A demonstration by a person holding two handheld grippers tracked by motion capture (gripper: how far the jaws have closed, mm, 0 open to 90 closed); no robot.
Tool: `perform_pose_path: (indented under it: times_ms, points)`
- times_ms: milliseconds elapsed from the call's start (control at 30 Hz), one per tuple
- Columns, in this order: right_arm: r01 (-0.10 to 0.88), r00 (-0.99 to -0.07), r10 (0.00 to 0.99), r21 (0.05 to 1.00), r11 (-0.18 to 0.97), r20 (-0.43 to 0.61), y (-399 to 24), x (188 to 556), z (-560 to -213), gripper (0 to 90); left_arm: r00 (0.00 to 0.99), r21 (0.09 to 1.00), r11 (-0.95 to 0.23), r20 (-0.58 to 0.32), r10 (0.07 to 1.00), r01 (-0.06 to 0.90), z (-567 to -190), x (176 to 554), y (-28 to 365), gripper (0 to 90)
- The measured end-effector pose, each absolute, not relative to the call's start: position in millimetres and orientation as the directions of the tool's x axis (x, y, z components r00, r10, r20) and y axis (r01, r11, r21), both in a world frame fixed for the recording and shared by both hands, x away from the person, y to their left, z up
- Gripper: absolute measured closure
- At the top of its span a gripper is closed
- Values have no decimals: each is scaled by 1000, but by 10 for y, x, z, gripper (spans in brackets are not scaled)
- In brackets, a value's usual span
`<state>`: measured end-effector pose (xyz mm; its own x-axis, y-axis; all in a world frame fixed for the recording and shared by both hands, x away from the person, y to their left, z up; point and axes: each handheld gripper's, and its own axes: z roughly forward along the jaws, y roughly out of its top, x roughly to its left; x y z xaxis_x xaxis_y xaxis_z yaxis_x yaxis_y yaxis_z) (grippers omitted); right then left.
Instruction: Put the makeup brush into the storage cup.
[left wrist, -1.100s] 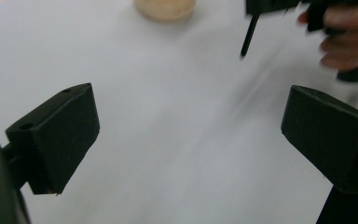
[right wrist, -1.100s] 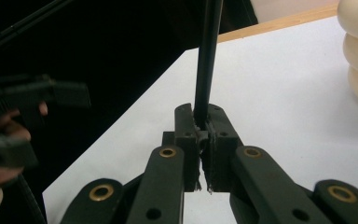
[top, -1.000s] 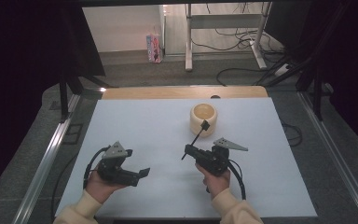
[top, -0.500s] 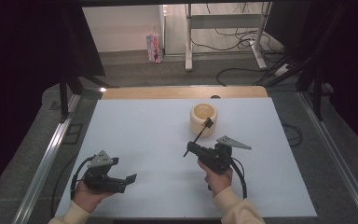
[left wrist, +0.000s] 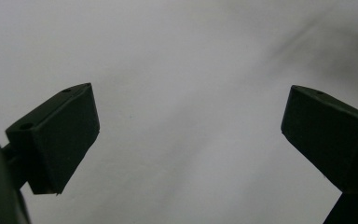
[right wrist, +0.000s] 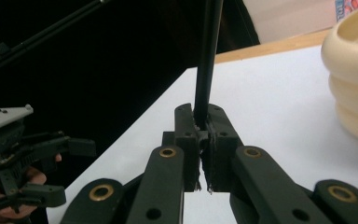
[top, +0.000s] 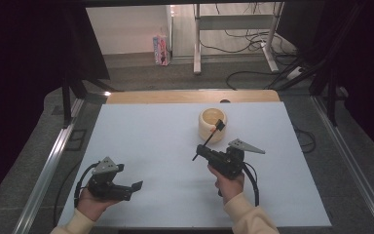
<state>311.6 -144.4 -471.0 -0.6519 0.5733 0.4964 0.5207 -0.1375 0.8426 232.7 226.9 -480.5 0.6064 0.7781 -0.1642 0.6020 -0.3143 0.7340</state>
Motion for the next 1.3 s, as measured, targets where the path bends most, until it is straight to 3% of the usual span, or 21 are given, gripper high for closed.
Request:
perform_pose_path:
  times_ms: [800,1300]
  points:
    - [479,-610,620,853,-209,494,-1659,3568,-4209,852,611,731,-314,-174,773,606,-4819,2329,2256,56]
    - [488,-550,677,846,-214,489,-1774,4024,-4240,852,610,729,-314,-176,772,608,-4828,2337,2261,59]
